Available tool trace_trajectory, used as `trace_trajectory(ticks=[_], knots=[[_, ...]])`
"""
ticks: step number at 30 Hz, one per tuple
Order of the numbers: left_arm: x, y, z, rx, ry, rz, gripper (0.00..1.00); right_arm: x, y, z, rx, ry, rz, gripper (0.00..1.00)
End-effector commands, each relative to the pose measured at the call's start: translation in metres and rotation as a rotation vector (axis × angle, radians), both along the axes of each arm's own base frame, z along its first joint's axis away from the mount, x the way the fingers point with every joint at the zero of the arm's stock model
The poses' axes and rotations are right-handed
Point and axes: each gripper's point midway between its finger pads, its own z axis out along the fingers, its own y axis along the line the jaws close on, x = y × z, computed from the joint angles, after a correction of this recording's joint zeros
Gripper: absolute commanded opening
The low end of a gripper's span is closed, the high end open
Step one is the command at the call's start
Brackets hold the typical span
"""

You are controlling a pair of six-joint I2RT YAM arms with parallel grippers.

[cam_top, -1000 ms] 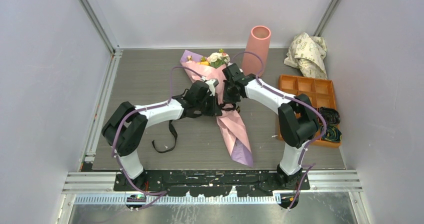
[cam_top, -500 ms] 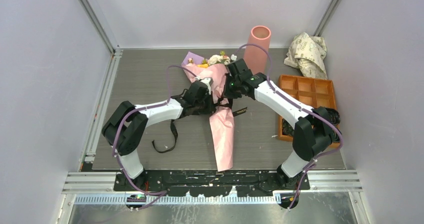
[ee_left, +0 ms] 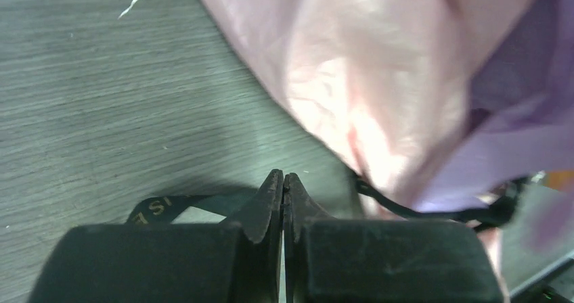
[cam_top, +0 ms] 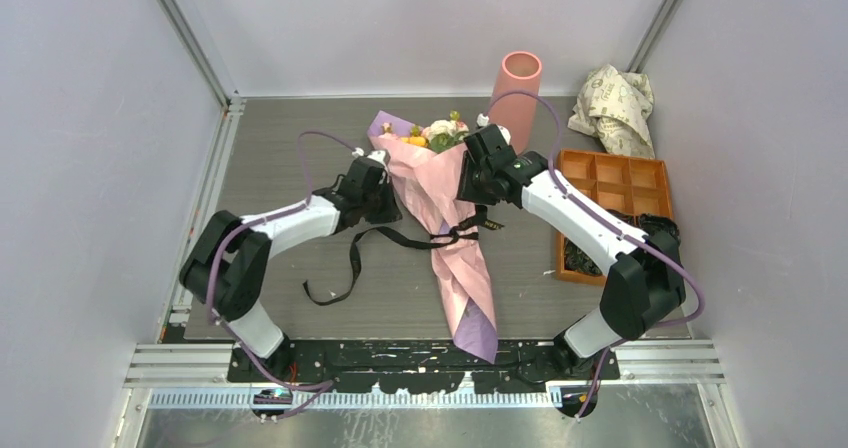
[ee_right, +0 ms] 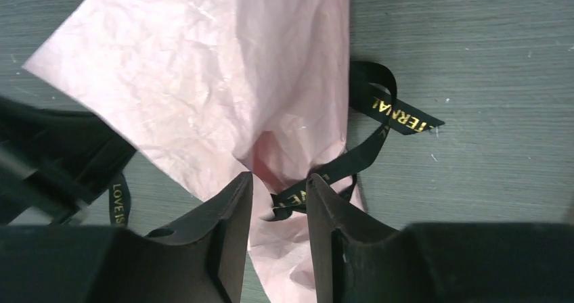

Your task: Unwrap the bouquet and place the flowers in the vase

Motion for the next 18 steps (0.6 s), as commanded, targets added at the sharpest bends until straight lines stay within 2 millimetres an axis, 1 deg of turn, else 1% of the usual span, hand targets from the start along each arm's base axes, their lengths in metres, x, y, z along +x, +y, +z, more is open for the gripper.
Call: trace_trajectory(ticks=[1, 3, 5, 7, 8, 9, 11, 13, 15, 16, 17, 18], knots=[[0.004, -0.010, 0.062, -0.089, -0.127, -0.031, 0.01, 0.001, -0.010, 0.017, -0.025, -0.060, -0.023, 0.42], [0.001, -0.011, 0.075, -0.105, -0.139, -0.041, 0.02, -0.003, -0.003, 0.018, -0.013, -0.057, 0.019, 0.43], [-0.002, -0.008, 0.090, -0.113, -0.157, -0.041, 0.02, -0.011, 0.007, 0.018, -0.030, -0.058, 0.084, 0.42], [-0.005, -0.001, 0.108, -0.102, -0.188, -0.029, 0.02, -0.022, 0.022, 0.021, -0.079, -0.077, 0.161, 0.42], [-0.007, 0.007, 0.117, -0.085, -0.202, -0.010, 0.02, -0.028, 0.030, 0.023, -0.107, -0.086, 0.199, 0.42], [-0.008, 0.015, 0.130, -0.073, -0.226, 0.013, 0.02, -0.034, 0.039, 0.024, -0.134, -0.089, 0.236, 0.42], [-0.013, 0.037, 0.162, -0.039, -0.280, 0.084, 0.02, -0.048, 0.060, 0.021, -0.166, -0.079, 0.315, 0.42], [-0.024, 0.062, 0.205, -0.036, -0.361, 0.158, 0.03, -0.061, 0.079, 0.012, -0.182, -0.060, 0.381, 0.42], [-0.039, 0.087, 0.250, -0.050, -0.458, 0.223, 0.06, -0.069, 0.096, -0.004, -0.198, -0.036, 0.438, 0.42], [-0.047, 0.100, 0.268, -0.054, -0.502, 0.252, 0.07, -0.073, 0.105, -0.011, -0.203, -0.025, 0.465, 0.42], [-0.056, 0.112, 0.285, -0.060, -0.542, 0.277, 0.08, -0.074, 0.113, -0.018, -0.207, -0.012, 0.489, 0.43], [-0.065, 0.123, 0.295, -0.052, -0.563, 0.297, 0.09, -0.073, 0.120, -0.026, -0.218, -0.002, 0.505, 0.43]])
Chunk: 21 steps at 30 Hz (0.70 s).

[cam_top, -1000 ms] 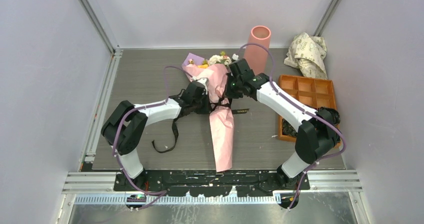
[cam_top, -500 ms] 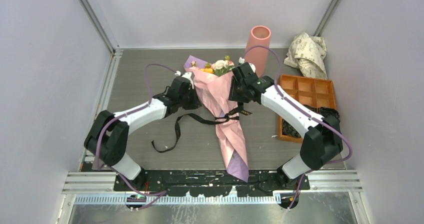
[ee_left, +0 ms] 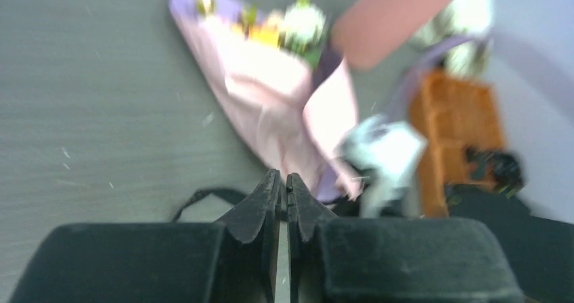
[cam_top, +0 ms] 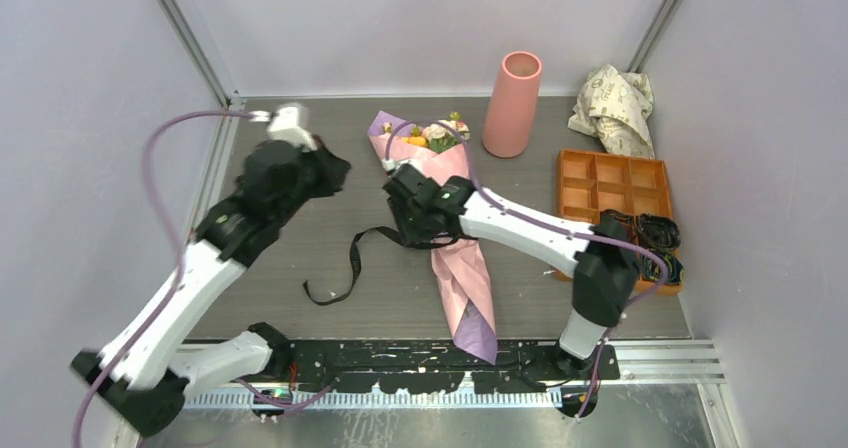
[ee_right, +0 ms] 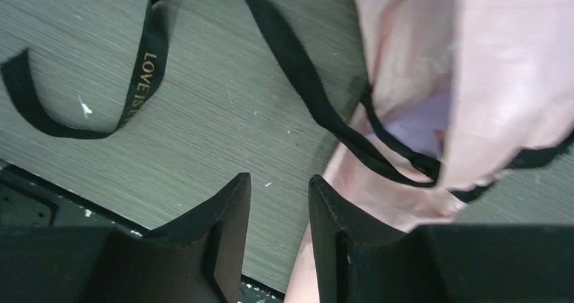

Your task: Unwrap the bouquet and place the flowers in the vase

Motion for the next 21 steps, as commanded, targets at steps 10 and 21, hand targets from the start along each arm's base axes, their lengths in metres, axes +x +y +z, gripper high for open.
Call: trace_trajectory(ticks=[10, 21], knots=[[-0.076, 0.109, 0.108, 0.012, -0.262, 0.238, 0.13, 0.052, 0.075, -0.057, -0.133, -0.025, 0.130, 0.44], [-0.076, 0.113, 0.102, 0.042, -0.257, 0.248, 0.15, 0.083, 0.092, -0.088, -0.185, -0.057, 0.143, 0.46]])
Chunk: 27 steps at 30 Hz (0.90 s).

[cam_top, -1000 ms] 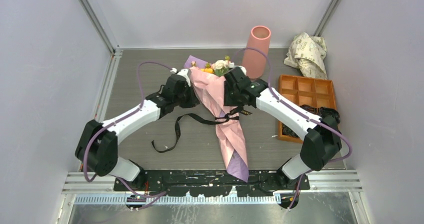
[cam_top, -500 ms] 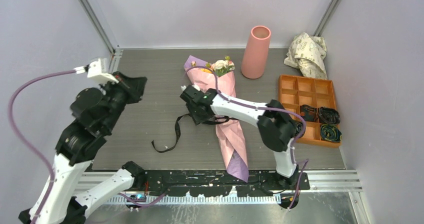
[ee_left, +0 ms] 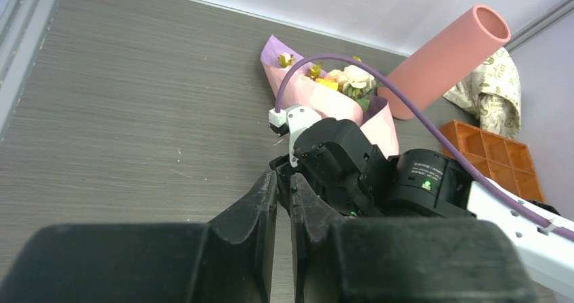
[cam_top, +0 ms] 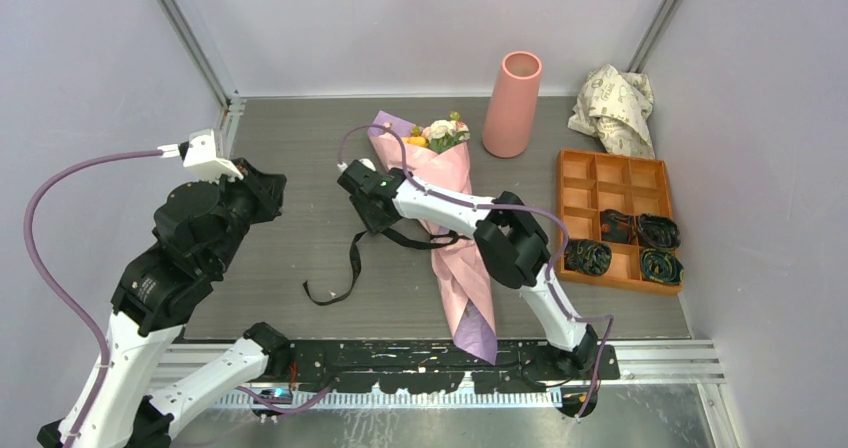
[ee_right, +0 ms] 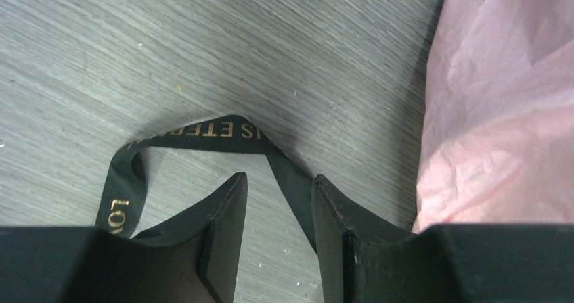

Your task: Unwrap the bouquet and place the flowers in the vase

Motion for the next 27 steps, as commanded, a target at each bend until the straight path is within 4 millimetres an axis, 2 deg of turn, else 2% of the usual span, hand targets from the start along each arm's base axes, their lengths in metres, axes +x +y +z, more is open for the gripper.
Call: trace_trajectory(ticks=[1, 10, 22, 27], knots=[[0.001, 0.005, 0.003, 0.014, -0.018, 0.022, 0.15, 0.016, 0.009, 0.004, 0.023, -0.038, 0.012, 0.46], [0.001, 0.007, 0.002, 0.017, -0.016, 0.032, 0.16, 0.021, 0.013, -0.007, 0.089, 0.024, 0.018, 0.43], [-0.002, 0.010, 0.001, 0.017, -0.019, 0.039, 0.17, 0.005, 0.023, -0.022, 0.134, 0.114, 0.062, 0.18], [-0.003, 0.012, 0.000, 0.017, -0.020, 0.041, 0.17, 0.000, 0.023, -0.023, 0.144, 0.133, 0.060, 0.05]])
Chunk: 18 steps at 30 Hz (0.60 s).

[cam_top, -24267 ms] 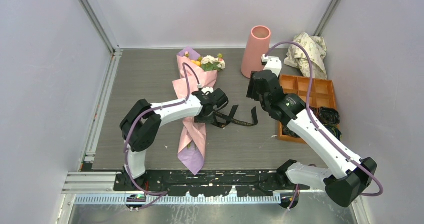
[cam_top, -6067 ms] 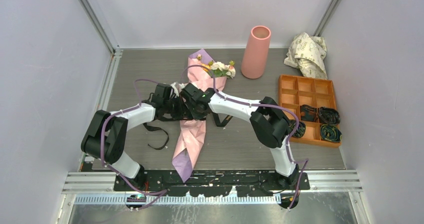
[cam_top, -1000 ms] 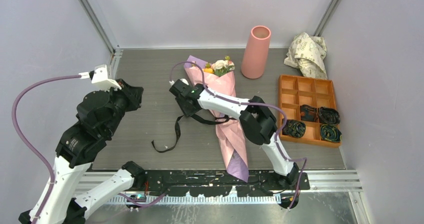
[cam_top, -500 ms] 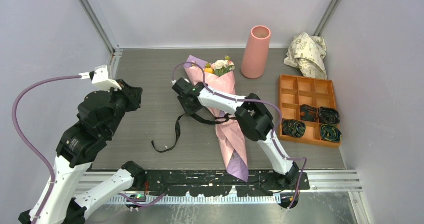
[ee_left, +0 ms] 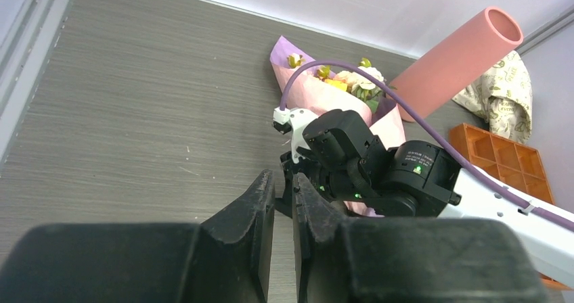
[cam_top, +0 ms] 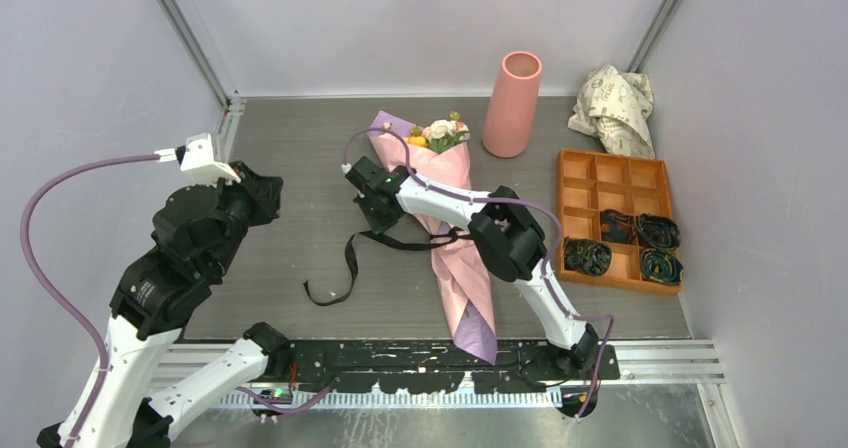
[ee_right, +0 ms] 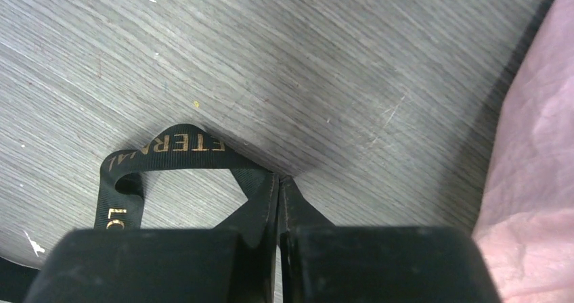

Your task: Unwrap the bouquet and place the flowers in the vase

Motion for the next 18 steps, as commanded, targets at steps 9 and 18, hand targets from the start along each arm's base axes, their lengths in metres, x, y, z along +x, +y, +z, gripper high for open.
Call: trace_trajectory(ticks=[9, 18], knots=[[-0.002, 0.006, 0.003, 0.003, -0.023, 0.019, 0.18, 0.002, 0.002, 0.057, 0.095, -0.090, -0.010, 0.02], [-0.001, 0.005, 0.000, 0.008, -0.017, 0.016, 0.18, -0.013, 0.005, 0.030, 0.087, 0.007, 0.006, 0.49]])
